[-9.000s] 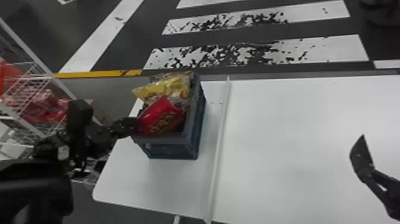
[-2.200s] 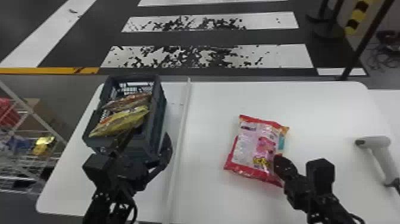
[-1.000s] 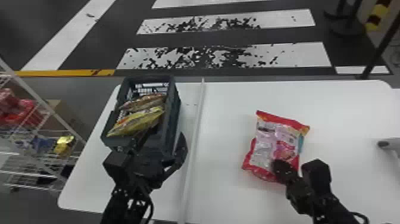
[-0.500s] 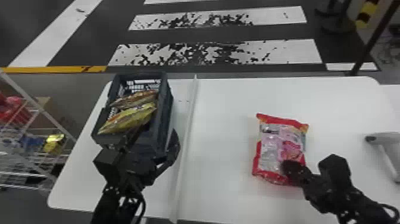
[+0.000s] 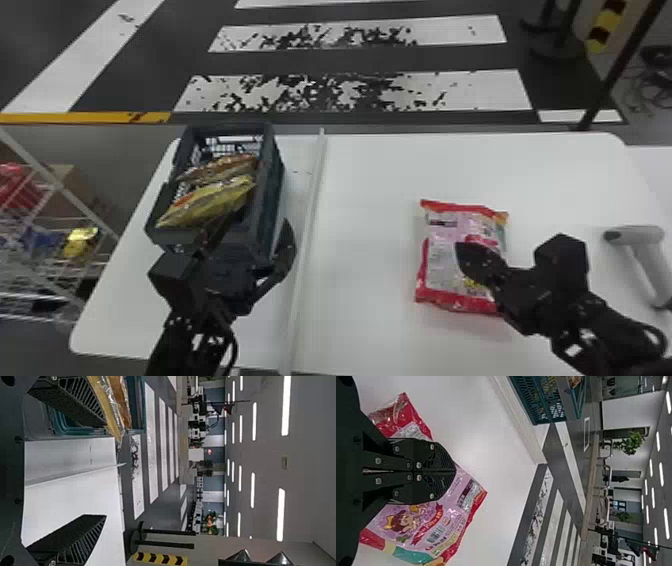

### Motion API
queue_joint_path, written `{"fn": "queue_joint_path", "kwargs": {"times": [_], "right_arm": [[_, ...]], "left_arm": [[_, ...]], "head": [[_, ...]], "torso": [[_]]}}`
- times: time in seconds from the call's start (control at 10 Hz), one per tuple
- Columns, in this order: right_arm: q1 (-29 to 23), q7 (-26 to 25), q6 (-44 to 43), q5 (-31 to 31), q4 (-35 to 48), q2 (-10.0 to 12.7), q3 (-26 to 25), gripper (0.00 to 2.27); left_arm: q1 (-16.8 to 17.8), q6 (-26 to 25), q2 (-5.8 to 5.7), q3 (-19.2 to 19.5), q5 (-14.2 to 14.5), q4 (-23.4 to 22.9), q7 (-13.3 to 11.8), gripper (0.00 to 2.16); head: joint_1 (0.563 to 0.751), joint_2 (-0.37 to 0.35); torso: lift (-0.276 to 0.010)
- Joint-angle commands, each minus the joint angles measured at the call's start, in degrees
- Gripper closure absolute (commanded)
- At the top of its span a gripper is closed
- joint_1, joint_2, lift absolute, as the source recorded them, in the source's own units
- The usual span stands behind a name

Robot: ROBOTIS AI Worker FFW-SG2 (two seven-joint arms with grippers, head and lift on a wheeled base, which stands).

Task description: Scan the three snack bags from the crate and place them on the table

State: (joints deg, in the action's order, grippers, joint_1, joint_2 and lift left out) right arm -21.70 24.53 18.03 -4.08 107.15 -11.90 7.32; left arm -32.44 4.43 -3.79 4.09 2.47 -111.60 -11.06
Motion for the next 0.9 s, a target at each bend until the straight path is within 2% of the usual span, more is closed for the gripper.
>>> {"fn": "queue_joint_path", "kwargs": {"times": [0.0, 0.5, 0.8], "right_arm": [[4.4, -0.1, 0.4, 0.0, -3.5, 0.3, 1.6, 2.25], [16.6, -0.9, -3.7, 1.3, -19.1, 1.7, 4.9, 2.25], [23.8, -1.0, -7.5, 0.6, -33.0, 2.4, 8.2, 2.25]], "left_arm": [[-0.3, 0.0, -0.16, 0.0, 0.0, -0.4, 0.0, 0.04], [-1.0, 0.0, -0.16, 0.0, 0.0, -1.1, -0.1, 0.04], [-1.4, 0.0, -0.16, 0.1, 0.1, -1.6, -0.1, 0.04]], "head": [[0.695, 0.141], [0.695, 0.153], [0.695, 0.162]], "torso": [[-0.062], [-0.062], [-0.062]]}}
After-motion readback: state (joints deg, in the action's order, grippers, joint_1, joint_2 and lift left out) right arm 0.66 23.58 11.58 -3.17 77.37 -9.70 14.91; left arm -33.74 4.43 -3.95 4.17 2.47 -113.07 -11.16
